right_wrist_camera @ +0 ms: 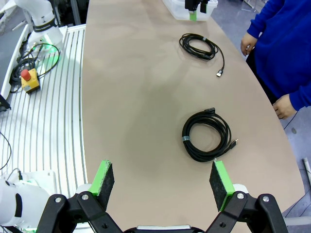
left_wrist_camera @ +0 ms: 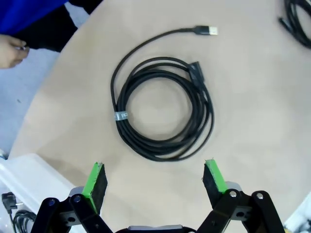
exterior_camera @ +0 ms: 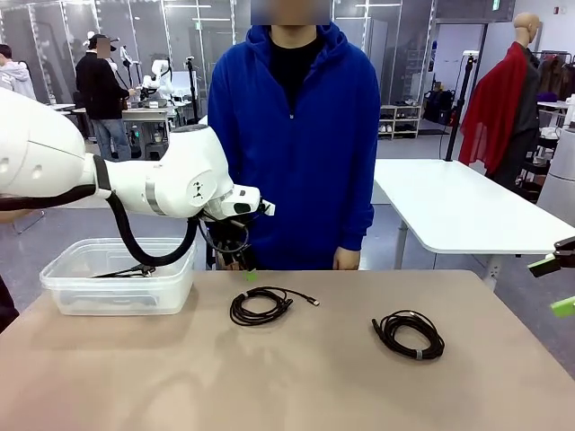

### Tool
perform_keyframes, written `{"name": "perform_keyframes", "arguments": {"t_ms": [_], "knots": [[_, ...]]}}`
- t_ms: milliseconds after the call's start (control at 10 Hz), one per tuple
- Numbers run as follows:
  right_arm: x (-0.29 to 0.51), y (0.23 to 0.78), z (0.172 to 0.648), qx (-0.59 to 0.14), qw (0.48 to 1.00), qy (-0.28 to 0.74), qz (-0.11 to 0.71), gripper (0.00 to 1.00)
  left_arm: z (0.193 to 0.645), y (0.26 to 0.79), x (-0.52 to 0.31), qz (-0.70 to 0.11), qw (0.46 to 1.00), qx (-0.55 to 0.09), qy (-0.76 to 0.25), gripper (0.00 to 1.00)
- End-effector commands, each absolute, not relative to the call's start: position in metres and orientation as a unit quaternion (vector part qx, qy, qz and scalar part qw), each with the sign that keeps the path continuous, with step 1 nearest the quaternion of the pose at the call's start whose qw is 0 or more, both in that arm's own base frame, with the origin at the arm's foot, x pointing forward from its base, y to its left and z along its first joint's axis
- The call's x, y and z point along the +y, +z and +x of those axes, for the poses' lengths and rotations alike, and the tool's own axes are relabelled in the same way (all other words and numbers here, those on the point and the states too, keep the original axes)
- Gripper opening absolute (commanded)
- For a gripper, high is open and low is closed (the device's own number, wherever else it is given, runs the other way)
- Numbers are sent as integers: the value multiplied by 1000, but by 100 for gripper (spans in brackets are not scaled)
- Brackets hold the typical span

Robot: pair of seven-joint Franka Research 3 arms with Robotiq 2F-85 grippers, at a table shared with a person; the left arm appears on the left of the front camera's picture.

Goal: Organize and store the cables.
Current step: Place the USB Extension Cable into the Organizing box.

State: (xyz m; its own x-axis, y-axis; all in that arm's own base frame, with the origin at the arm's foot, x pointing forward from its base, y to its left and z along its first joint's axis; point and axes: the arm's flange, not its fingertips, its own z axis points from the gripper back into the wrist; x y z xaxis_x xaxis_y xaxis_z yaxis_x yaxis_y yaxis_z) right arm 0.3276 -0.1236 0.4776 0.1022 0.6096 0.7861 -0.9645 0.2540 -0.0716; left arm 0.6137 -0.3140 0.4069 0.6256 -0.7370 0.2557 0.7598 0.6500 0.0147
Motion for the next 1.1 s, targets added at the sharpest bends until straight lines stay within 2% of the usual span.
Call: {"name": "perform_keyframes", "arguments": {"t_ms": [0, 400, 1000], "knots": [[-123, 476, 327, -370, 699, 561, 244, 100, 633, 396, -330, -42, 919, -100, -379, 100], [-123, 476, 327, -370, 699, 561, 244, 100, 652, 361, -331, -40, 940, -80, -330, 100], [-123, 476, 327, -370, 699, 561, 244, 100, 675, 322, -329, -27, 946, -67, -315, 100]]}}
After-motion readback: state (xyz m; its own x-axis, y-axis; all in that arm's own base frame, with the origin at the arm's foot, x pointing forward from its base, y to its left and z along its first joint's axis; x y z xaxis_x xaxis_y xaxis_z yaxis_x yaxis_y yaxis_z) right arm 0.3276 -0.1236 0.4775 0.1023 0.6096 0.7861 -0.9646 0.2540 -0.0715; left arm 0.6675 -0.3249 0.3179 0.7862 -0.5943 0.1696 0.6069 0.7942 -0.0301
